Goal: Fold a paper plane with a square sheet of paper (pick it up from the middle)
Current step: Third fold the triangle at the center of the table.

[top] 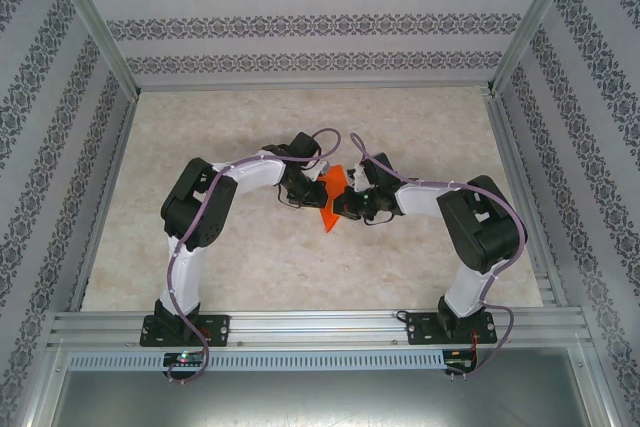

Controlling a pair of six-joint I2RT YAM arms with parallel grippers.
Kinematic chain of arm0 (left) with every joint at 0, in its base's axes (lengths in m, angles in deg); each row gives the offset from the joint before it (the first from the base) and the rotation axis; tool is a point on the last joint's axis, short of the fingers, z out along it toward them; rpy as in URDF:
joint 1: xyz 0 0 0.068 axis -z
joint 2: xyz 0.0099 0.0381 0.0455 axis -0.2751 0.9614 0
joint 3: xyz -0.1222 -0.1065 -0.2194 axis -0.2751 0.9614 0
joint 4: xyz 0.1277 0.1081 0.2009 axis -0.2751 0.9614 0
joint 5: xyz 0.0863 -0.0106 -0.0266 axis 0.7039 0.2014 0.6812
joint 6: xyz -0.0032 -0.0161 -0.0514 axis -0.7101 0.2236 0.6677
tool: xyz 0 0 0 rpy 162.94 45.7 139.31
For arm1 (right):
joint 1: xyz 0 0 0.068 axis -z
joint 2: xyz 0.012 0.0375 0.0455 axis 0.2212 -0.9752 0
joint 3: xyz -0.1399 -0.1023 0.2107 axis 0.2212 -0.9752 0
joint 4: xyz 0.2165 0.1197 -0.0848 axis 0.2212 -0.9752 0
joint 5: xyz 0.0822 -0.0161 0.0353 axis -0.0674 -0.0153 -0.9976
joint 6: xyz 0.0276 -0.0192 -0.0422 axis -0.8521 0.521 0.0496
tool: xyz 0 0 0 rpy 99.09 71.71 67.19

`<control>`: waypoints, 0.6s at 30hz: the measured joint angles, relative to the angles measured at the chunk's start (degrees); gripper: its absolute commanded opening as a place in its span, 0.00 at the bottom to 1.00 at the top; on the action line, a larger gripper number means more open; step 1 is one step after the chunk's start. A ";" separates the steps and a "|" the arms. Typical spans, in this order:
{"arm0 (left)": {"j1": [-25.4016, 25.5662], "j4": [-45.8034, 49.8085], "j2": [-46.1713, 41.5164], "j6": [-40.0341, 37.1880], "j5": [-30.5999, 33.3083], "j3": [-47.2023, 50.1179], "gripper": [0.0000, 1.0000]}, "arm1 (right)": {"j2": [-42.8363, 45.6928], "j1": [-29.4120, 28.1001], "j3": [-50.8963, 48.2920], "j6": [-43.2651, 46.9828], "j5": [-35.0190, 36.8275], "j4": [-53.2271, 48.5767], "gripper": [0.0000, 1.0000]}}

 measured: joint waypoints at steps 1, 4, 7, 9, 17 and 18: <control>0.00 0.02 0.02 0.00 0.00 -0.04 0.18 | 0.11 0.00 -0.35 0.00 0.02 -0.02 0.01; 0.00 0.24 0.13 0.00 0.00 -0.22 0.17 | 1.14 0.02 -1.70 0.00 0.20 -0.13 0.02; 0.00 0.33 0.17 0.00 0.00 -0.26 0.17 | 2.34 0.02 -2.75 0.00 0.17 -0.11 0.02; 0.00 0.39 0.20 -0.02 0.00 -0.33 0.18 | 2.91 0.02 -3.21 -0.02 0.20 -0.09 0.02; -0.02 0.39 0.24 -0.09 -0.02 -0.35 0.17 | 3.02 0.00 -3.56 -0.87 -0.07 0.76 0.02; -0.02 0.39 0.24 -0.11 -0.02 -0.35 0.18 | 2.93 0.00 -3.56 -1.09 -0.15 1.14 0.02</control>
